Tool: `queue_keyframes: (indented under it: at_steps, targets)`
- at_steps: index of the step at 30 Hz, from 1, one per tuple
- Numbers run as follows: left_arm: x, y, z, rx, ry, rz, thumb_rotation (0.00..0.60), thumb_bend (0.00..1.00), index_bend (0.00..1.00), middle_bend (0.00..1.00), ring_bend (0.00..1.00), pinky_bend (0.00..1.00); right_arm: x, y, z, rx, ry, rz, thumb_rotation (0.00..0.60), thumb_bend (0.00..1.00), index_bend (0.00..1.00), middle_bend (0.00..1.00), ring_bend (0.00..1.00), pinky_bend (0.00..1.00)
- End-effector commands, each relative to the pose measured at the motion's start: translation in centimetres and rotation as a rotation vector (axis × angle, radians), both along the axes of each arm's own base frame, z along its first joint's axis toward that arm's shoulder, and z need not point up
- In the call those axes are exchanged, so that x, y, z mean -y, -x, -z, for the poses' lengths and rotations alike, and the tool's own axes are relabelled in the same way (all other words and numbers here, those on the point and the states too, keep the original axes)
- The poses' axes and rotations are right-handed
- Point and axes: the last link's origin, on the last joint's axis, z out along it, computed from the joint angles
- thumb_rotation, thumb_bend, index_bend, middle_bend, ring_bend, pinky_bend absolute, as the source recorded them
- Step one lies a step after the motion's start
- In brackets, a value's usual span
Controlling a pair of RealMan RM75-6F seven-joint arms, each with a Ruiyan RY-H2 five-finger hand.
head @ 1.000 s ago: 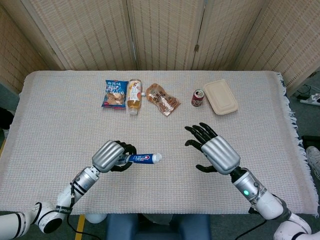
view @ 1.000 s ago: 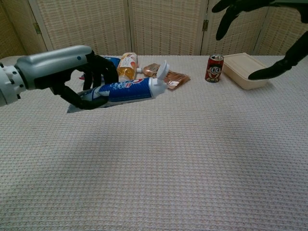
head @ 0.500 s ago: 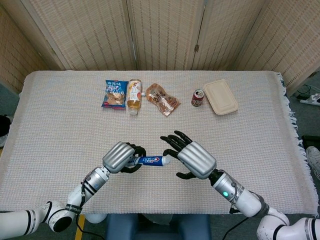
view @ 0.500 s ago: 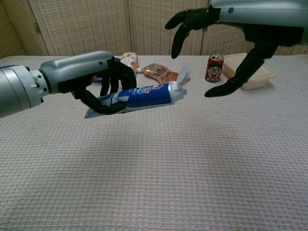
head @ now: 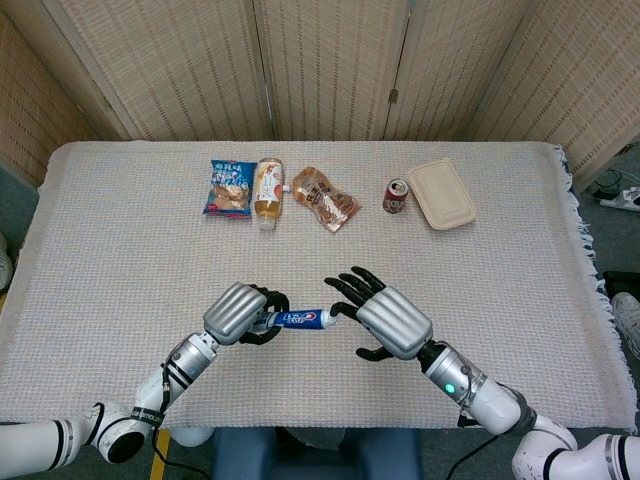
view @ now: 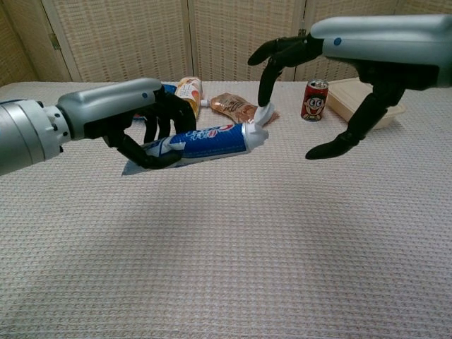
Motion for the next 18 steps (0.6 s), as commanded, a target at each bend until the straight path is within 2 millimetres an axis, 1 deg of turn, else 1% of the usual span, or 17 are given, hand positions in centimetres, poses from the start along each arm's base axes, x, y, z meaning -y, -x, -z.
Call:
queue_keyframes:
  at_steps: [1,7,13,15,18]
  targets:
    - [0.0,0.2,-0.1,0.005,-0.002,-0.004,0.600,0.82,0.75,0.78,0.67,0.59,0.1,0.2,0.2,-0.016,-0.006,0.006,0.593,0.24,0.34,0.09,0.06,0.00]
    - [-0.2,0.9,-0.6,0.048,0.003,-0.030,0.600,0.82,0.75,0.78,0.67,0.59,0.2,1.1,0.4,-0.024,-0.006,0.038,0.589,0.24,0.35,0.10,0.07,0.00]
    - [-0.4,1.4,-1.1,0.082,0.015,-0.043,0.600,0.82,0.75,0.78,0.67,0.59,0.5,1.4,1.4,-0.023,-0.022,0.042,0.592,0.24,0.35,0.10,0.06,0.00]
    - [-0.4,1.7,-1.3,0.076,0.008,-0.045,0.600,0.82,0.75,0.78,0.67,0.59,0.3,1.3,1.1,0.000,-0.020,0.044,0.593,0.24,0.35,0.10,0.06,0.00]
    - [-0.3,2.2,-1.4,0.072,-0.003,-0.051,0.600,0.82,0.75,0.78,0.67,0.59,-0.1,1.3,0.0,0.044,0.003,0.041,0.589,0.24,0.35,0.10,0.07,0.00]
